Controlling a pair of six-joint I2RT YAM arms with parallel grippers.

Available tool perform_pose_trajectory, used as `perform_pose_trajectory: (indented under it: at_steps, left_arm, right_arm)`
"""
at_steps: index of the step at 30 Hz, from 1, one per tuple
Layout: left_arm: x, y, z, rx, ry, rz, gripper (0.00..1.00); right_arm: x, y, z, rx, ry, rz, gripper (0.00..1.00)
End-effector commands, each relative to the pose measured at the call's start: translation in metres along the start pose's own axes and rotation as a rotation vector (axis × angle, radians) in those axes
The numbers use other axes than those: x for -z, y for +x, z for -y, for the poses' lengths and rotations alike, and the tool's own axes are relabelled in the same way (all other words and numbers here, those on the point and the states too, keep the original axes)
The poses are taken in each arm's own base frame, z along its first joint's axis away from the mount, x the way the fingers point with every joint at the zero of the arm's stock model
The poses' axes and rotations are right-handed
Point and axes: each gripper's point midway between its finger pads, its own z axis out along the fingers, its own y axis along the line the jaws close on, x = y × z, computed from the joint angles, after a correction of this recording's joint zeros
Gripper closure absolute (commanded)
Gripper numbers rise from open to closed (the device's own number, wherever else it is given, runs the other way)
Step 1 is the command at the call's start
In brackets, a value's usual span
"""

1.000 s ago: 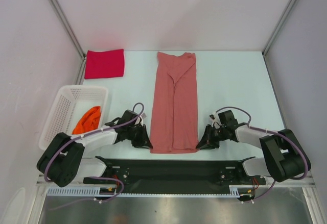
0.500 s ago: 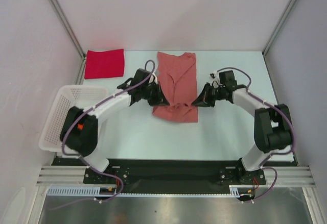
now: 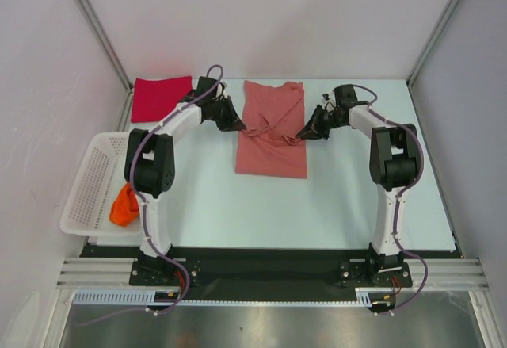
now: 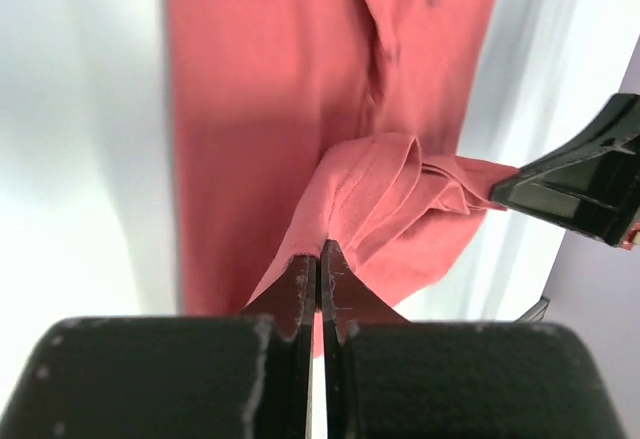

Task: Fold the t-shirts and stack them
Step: Fold the tshirt

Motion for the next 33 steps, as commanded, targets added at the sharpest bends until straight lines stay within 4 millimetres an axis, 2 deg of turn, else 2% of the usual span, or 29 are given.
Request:
perform_pose_trajectory:
  at_steps: [1, 2, 3, 8, 12, 18, 19, 20, 22, 23, 24, 25, 27, 29, 30, 31, 32, 33]
  left_arm:
    - [-0.001, -0.019, 0.006, -0.015, 0.045, 0.008, 1.0]
    - [-0.003, -0.021, 0.004, -0.008, 0.044, 0.006, 0.99]
    - [-0.008, -0.022, 0.002, -0.004, 0.049, -0.001, 1.0]
    - [-0.021, -0.027, -0.004, 0.024, 0.08, -0.032, 1.0]
    - [-0.027, -0.033, -0.004, 0.02, 0.093, -0.029, 1.0]
    - [-0.034, -0.035, -0.013, 0.047, 0.073, -0.03, 0.98]
    - [-0.035, -0.037, -0.016, 0.048, 0.065, -0.022, 0.95]
    - [-0.034, -0.039, -0.022, 0.049, 0.042, -0.017, 0.85]
    - [-0.025, -0.051, -0.027, -0.014, -0.021, 0.028, 0.67]
    - [-0.013, -0.053, -0.027, -0.032, -0.068, 0.041, 0.55]
    - [-0.004, -0.064, -0.031, -0.059, -0.125, 0.091, 0.5]
    - [0.004, -0.066, -0.031, -0.101, -0.141, 0.105, 0.48]
    - [0.026, -0.068, -0.024, -0.137, -0.164, 0.138, 0.42]
    - [0.039, -0.061, -0.016, -0.173, -0.17, 0.149, 0.4]
    - [0.04, -0.049, -0.017, -0.178, -0.174, 0.129, 0.41]
    - [0.049, -0.04, 0.0, -0.208, -0.143, 0.131, 0.42]
    - [0.05, -0.034, 0.008, -0.222, -0.123, 0.127, 0.44]
    - [0.045, -0.017, 0.008, -0.226, -0.112, 0.092, 0.46]
  right_arm:
    - [0.005, -0.022, -0.007, -0.005, -0.021, 0.014, 1.0]
    - [0.007, -0.03, -0.01, 0.001, -0.027, 0.027, 1.0]
    - [0.003, -0.034, -0.004, -0.012, -0.02, 0.023, 1.0]
    - [0.0, -0.05, 0.0, -0.025, -0.022, 0.035, 1.0]
    - [-0.006, -0.055, 0.003, -0.037, -0.027, 0.031, 1.0]
    - [-0.014, -0.059, 0.009, -0.041, -0.047, 0.004, 1.0]
    - [-0.013, -0.062, 0.011, -0.044, -0.05, 0.008, 0.98]
    - [-0.011, -0.066, 0.012, -0.047, -0.05, 0.015, 0.91]
    - [0.0, -0.078, 0.024, -0.039, -0.014, 0.05, 0.85]
    - [0.008, -0.082, 0.024, -0.033, 0.009, 0.061, 0.77]
    - [0.017, -0.09, 0.026, -0.009, 0.067, 0.101, 0.72]
    - [0.025, -0.086, 0.031, 0.009, 0.114, 0.09, 0.65]
    - [0.046, -0.091, 0.022, 0.068, 0.176, 0.136, 0.62]
    - [0.055, -0.08, 0.015, 0.089, 0.197, 0.122, 0.61]
    - [0.05, -0.064, 0.016, 0.075, 0.191, 0.083, 0.6]
    - [0.057, -0.059, -0.001, 0.106, 0.162, 0.093, 0.6]
    - [0.053, -0.048, -0.009, 0.118, 0.141, 0.074, 0.6]
    - [0.043, -0.03, -0.024, 0.143, 0.097, 0.033, 0.6]
